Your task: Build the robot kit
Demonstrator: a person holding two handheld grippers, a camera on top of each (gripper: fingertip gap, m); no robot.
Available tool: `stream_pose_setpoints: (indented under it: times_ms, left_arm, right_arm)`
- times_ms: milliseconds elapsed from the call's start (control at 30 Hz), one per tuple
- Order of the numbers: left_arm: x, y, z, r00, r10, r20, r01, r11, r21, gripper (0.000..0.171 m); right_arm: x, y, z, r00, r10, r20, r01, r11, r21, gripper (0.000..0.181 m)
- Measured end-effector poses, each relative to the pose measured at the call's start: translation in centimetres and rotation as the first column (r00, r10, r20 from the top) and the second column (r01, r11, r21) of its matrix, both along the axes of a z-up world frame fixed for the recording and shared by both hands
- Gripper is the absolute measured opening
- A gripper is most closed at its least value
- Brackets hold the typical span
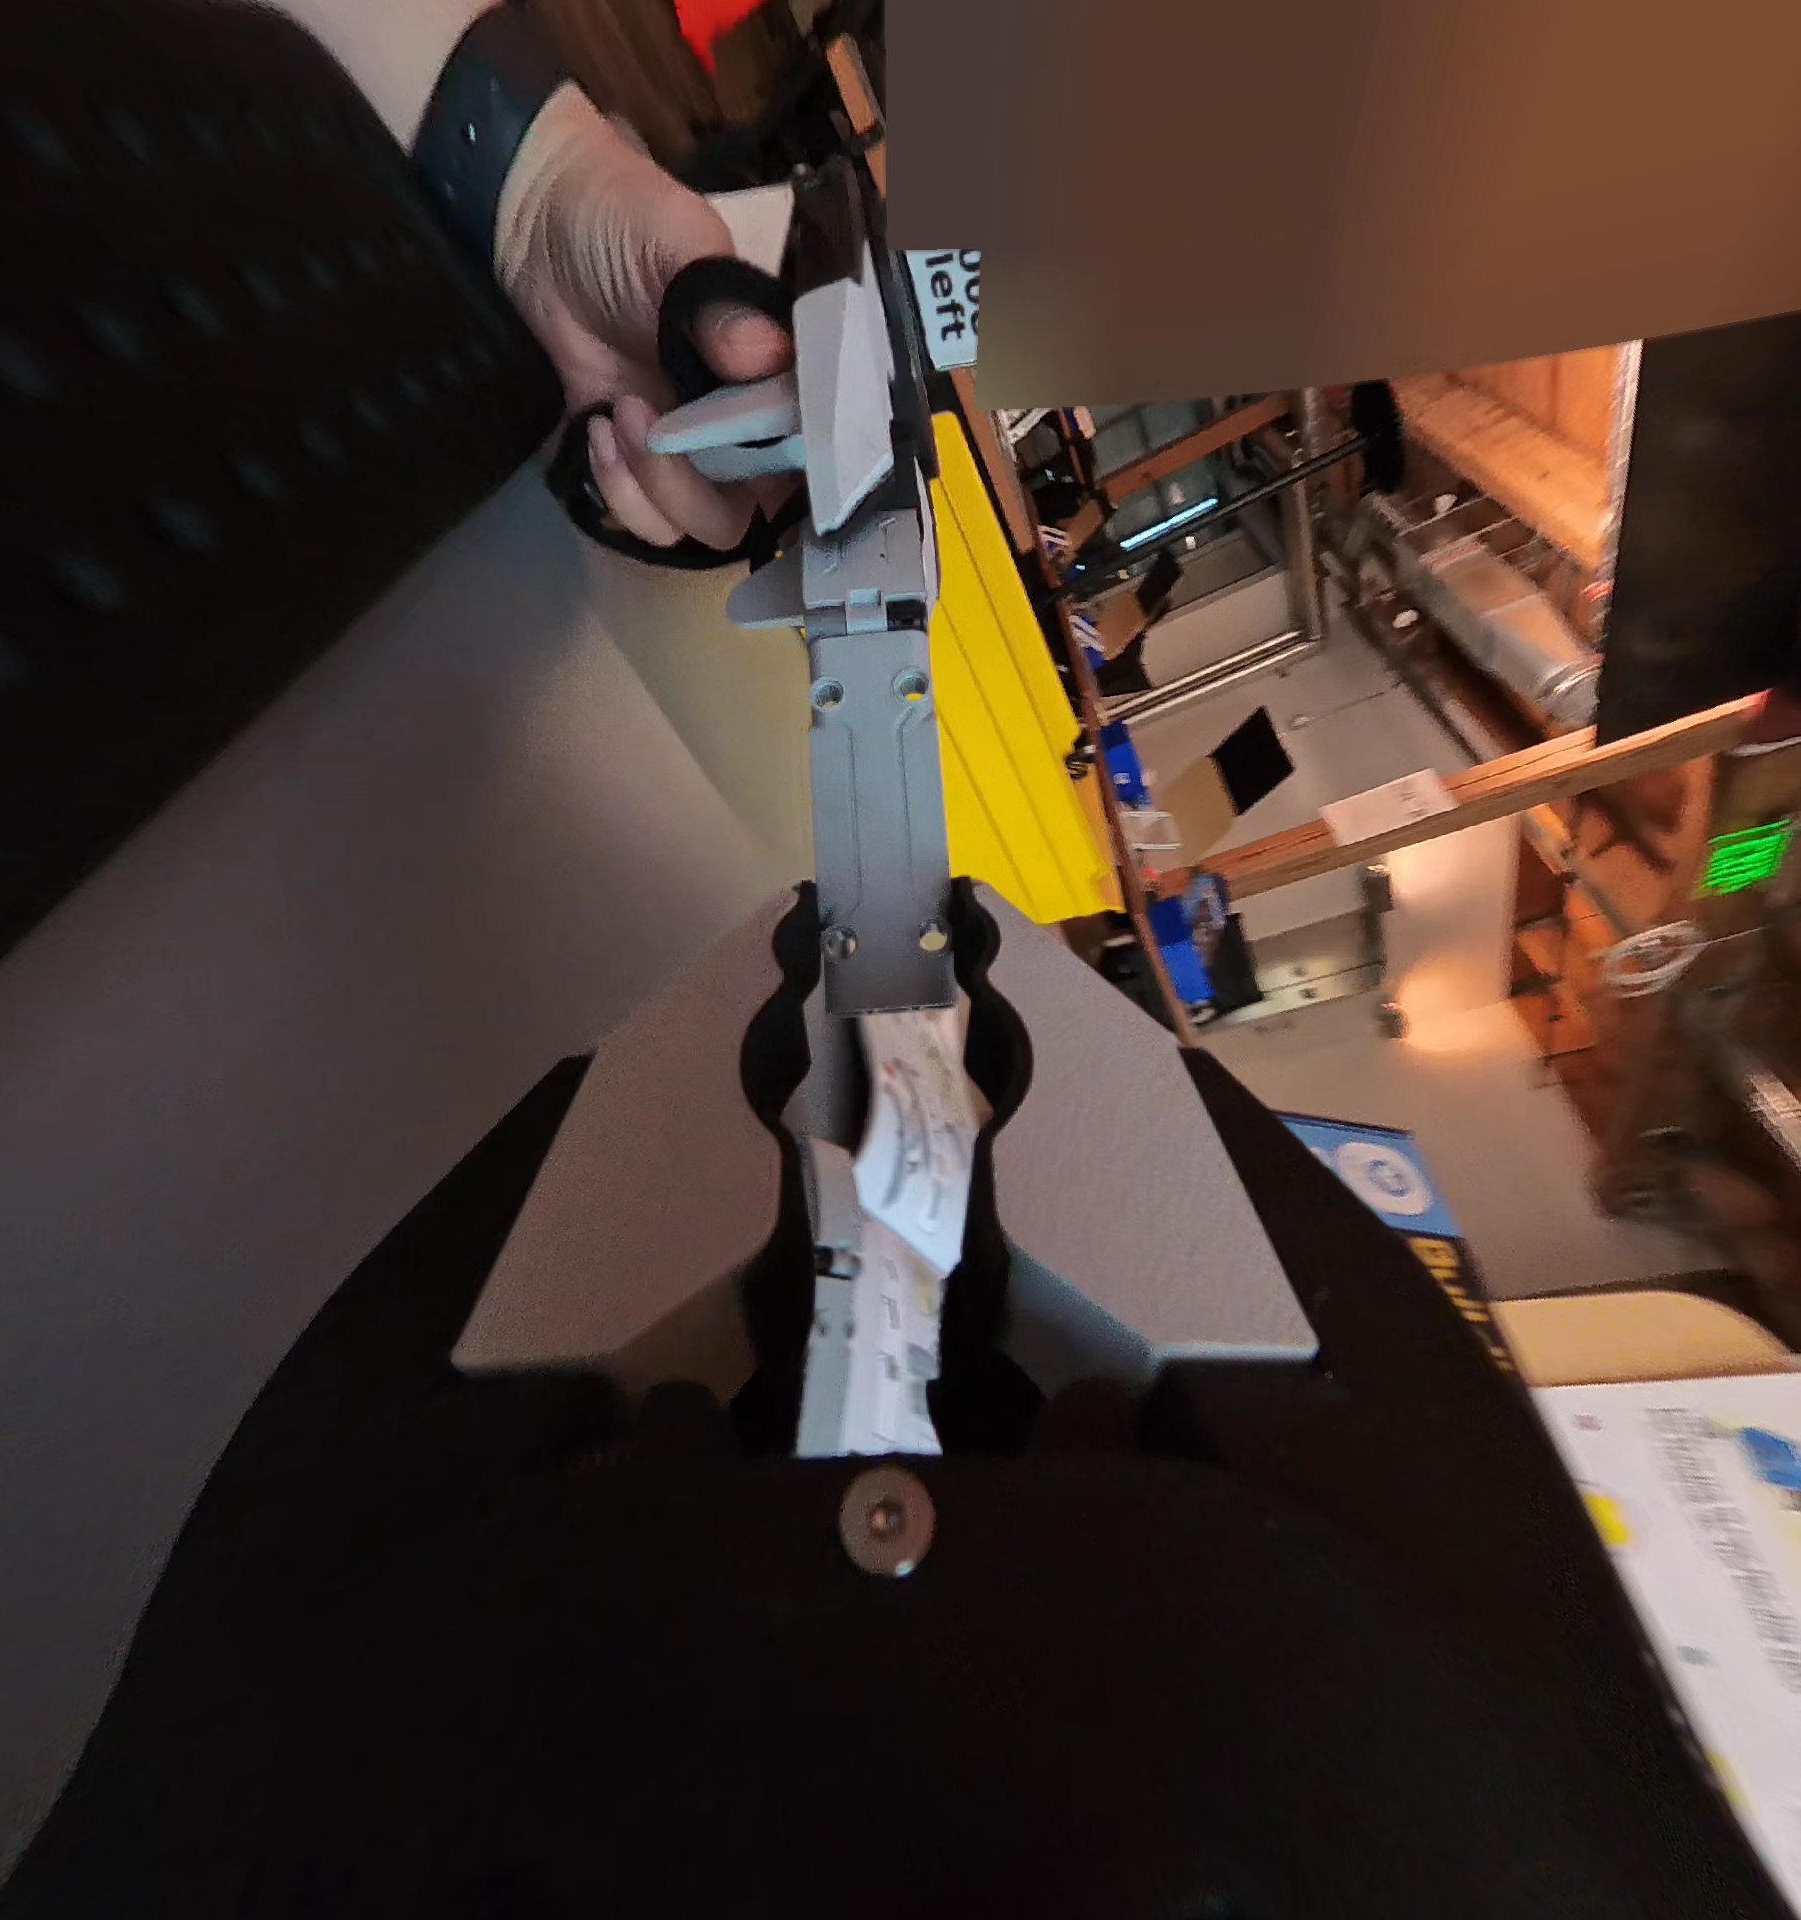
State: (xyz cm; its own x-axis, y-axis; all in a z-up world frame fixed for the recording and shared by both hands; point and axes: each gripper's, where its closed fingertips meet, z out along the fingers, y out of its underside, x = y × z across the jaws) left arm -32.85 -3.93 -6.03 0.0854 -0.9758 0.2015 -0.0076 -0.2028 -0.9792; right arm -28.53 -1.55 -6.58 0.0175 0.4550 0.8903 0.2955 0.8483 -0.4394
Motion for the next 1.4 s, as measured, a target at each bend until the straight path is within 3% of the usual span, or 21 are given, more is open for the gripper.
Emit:
stream_pose_setpoints:
  times_ms: [100, 267, 600, 900, 1000, 1167, 1400]
  left_arm:
    - [0.2, -0.1, -0.3, 1.000, -0.011, -0.017, 0.011, 1.000, 0.001, 0.028]
    - [0.6, -0.3, -1.1, 0.998, -0.025, -0.062, 0.025, 1.000, -0.001, 0.028]
    - [0.5, -0.1, -0.9, 0.999, -0.017, -0.048, 0.016, 1.000, -0.013, 0.030]
    - [0.3, 0.3, -0.9, 0.999, 0.007, -0.042, -0.008, 1.000, -0.024, 0.031]
    - [0.3, 0.3, -0.9, 0.999, 0.010, -0.045, -0.011, 1.000, -0.016, 0.031]
    - [0.3, 0.3, -0.9, 0.999, 0.008, -0.051, -0.009, 1.000, -0.010, 0.030]
    - [0.4, 0.2, -1.0, 0.998, 0.004, -0.059, -0.004, 1.000, 0.002, 0.029]
  right_arm:
    - [-0.2, -0.4, 0.2, 1.000, -0.016, 0.010, 0.015, 0.995, 0.098, 0.024]
    - [-0.3, -0.3, -0.3, 1.000, -0.010, 0.022, 0.009, 0.998, 0.062, 0.025]
    - [-0.1, 0.0, -0.5, 0.999, 0.027, -0.018, -0.030, 0.984, -0.178, 0.025]
    - [0.2, 0.5, -0.5, 0.998, 0.032, -0.053, -0.046, 0.956, -0.290, 0.024]
    - [0.2, 0.4, -0.5, 0.999, 0.028, -0.044, -0.038, 0.966, -0.257, 0.024]
    - [-0.2, 0.1, -0.8, 1.000, -0.009, 0.028, 0.011, 0.998, -0.060, 0.024]
    - [-0.9, -0.1, -1.7, 0.993, -0.057, 0.106, 0.041, 0.989, 0.143, 0.024]
